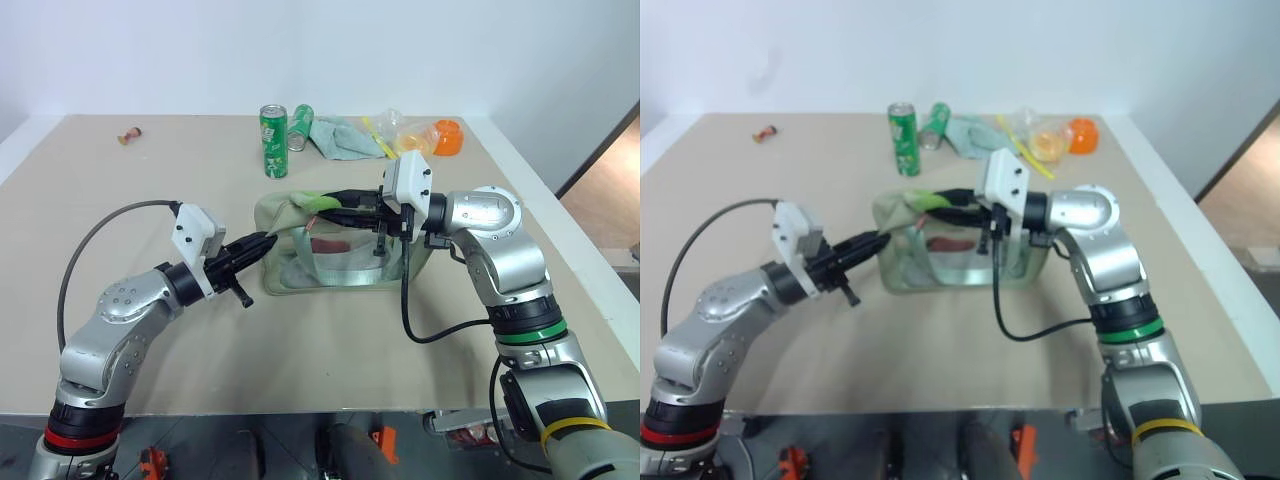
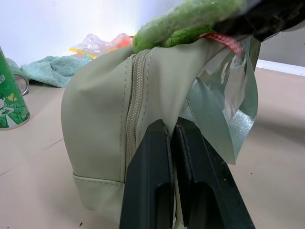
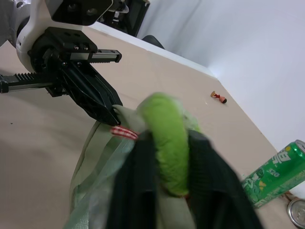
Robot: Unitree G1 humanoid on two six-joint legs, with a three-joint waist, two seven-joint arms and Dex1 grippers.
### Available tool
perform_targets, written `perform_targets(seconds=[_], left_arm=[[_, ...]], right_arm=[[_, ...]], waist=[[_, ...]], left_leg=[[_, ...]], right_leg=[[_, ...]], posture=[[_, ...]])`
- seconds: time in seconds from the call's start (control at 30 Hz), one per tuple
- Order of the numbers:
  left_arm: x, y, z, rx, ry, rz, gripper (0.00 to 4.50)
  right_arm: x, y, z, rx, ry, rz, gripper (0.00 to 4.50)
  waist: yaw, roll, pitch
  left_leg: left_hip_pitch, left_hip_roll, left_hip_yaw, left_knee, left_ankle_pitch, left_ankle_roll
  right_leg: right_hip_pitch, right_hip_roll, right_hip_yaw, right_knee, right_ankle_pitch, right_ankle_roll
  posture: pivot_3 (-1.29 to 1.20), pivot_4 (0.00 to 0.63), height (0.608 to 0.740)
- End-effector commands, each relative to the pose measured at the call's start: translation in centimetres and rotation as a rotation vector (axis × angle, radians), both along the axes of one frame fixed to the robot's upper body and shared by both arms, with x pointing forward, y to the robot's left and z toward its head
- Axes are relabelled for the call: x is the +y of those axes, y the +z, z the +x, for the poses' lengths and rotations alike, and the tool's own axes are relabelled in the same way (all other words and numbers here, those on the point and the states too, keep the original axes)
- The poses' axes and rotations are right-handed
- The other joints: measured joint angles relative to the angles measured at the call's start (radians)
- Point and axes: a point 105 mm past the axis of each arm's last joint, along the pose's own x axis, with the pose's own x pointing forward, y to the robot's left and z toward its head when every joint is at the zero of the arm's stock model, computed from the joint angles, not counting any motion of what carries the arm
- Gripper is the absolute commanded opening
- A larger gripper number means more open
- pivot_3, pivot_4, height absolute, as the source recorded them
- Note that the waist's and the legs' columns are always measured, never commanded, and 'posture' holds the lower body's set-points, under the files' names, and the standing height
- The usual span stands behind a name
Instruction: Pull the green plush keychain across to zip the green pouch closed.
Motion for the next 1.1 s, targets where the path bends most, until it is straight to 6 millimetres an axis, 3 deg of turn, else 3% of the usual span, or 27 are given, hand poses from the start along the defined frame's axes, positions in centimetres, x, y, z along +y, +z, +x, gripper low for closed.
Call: perform_targets(seconds=[0.03,0.5,0.8,1.1], left_arm=[[-0.4,0.2,-0.2,-0.019,-0.016,0.020,0.00],[-0.3,0.1,0.3,0.001,-0.004,0.021,0.00],[-0.3,0.7,0.7,-0.010,0.003,0.017,0.00],[-0.4,0.5,1.0,0.009,0.015,0.032,0.00]], right_arm=[[-0.2,1.7,-0.3,-0.073,0.002,0.023,0.01],[-2.6,5.5,0.5,-0.219,-0.101,0.116,0.01],[-5.2,4.9,1.6,-0.242,-0.186,0.078,0.01],[-6.1,6.6,1.7,-0.306,-0.221,0.094,0.01]], waist=[[0.000,0.000,0.000],[0.000,0.000,0.000],[0.001,0.000,0.000],[0.002,0.000,0.000]], left_leg=[[0.000,0.000,0.000,0.000,0.000,0.000],[0.000,0.000,0.000,0.000,0.000,0.000],[0.000,-0.001,0.000,0.000,0.000,0.000],[-0.001,-0.001,0.000,0.000,0.000,0.000]], right_leg=[[0.000,0.000,0.000,0.000,0.000,0.000],[0.000,0.000,0.000,0.000,0.000,0.000],[0.000,0.000,0.000,0.000,0.000,0.000],[0.000,-0.001,0.000,0.000,0.000,0.000]], posture=[[0.00,0.150,0.740],[0.00,0.150,0.740],[0.00,0.150,0.740],[0.00,0.150,0.740]])
